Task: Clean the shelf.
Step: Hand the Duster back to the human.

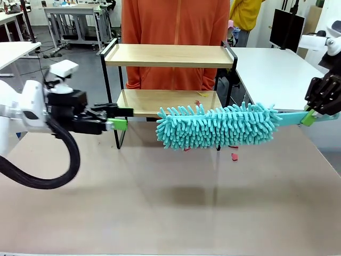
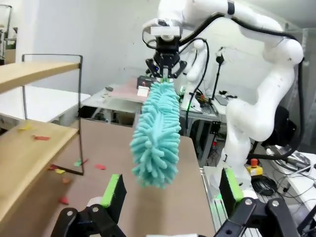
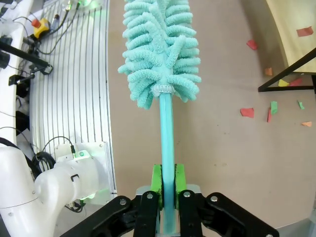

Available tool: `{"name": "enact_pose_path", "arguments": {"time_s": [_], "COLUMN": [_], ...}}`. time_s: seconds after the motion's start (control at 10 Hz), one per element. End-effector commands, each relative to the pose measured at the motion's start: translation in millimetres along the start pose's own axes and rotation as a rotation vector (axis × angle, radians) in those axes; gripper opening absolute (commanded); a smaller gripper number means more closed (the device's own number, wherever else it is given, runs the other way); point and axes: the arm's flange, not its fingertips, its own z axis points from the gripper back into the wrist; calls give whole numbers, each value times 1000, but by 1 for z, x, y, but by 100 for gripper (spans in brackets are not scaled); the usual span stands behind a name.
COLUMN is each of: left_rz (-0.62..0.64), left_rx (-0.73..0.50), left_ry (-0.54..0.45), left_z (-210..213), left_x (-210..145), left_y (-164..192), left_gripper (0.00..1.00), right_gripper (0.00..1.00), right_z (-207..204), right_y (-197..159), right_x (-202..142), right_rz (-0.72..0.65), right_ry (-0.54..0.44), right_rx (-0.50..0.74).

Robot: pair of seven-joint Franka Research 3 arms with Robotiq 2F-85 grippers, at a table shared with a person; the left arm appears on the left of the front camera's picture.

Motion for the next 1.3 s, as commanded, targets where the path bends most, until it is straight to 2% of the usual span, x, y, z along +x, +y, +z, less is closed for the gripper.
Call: {"name": "enact_pose_path", "arguments": {"time_s": [0.0, 0.6, 1.2], "left_rz": [-32, -82, -96], "left_rx": [35, 43, -7], "left_ry": [-6, -10, -39], "left_z": [-19, -62, -103], "left_x": [-33, -50, -49], "left_y": [-55, -49, -32], "left_gripper": [100, 100, 100], "right_gripper": [13, 13, 13], "right_z": [1, 1, 1], "right_y": [2, 2, 2], "right_x": [0, 0, 0], "right_rz": [2, 2, 2], "right_ry": [-27, -27, -27], "right_rx": [1, 1, 1]}}
